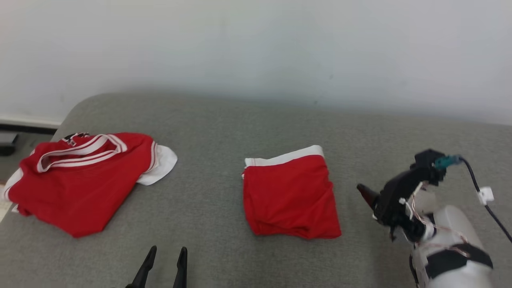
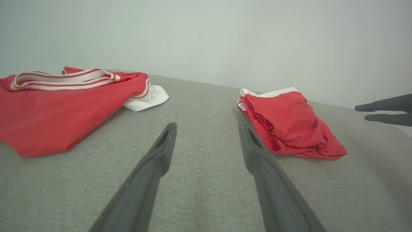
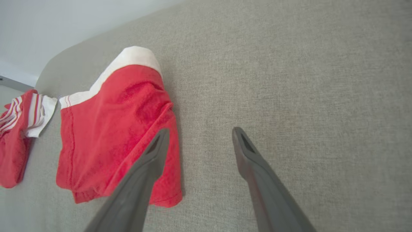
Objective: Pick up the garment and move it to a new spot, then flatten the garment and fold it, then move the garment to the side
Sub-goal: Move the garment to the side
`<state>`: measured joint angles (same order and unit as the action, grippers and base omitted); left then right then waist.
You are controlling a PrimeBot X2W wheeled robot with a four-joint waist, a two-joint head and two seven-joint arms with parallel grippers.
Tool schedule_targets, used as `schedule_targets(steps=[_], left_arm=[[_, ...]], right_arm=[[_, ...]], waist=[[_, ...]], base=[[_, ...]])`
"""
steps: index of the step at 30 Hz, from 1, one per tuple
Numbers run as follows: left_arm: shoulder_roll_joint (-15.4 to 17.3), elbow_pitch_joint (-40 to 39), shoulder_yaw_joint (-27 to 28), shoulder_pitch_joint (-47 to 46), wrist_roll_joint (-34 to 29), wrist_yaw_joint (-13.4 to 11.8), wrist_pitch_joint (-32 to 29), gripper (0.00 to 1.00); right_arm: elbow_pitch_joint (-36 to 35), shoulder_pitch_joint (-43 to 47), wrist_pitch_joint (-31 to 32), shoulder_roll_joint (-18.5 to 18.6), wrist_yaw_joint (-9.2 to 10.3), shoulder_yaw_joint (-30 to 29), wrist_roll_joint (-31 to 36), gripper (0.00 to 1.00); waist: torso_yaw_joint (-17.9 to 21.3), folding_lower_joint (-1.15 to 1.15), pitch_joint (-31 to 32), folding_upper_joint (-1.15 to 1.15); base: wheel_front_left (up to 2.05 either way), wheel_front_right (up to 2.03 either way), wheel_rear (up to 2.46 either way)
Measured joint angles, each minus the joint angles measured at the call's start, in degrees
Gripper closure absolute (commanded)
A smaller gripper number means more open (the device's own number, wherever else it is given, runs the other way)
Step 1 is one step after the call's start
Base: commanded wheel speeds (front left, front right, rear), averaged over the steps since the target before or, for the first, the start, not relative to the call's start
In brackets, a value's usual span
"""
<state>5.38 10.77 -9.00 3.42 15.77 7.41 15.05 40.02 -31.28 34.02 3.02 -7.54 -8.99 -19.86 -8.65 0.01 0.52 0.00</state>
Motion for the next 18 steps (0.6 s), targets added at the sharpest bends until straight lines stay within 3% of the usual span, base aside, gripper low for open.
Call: schedule_targets(steps=[8, 18], left_arm=[[-0.22, 0.04, -1.54, -1.2, 0.23, 0.0, 0.0, 0.0], [-1.02, -0.23, -2.22, -1.37, 0.32, 0.0, 0.0, 0.0]], right_arm=[[13.32, -11.88, -0.79, -0.14, -0.01, -2.12, 6.58, 0.0], [22.21, -14.86, -2.78, -0.13, -0.01, -5.83, 14.45, 0.0]], waist=[[-5.03, 0.0, -2.71, 0.0], [-8.46, 0.0, -5.72, 0.0]], base=[[0.0, 0.0, 0.0], [0.0, 0.0, 0.0]])
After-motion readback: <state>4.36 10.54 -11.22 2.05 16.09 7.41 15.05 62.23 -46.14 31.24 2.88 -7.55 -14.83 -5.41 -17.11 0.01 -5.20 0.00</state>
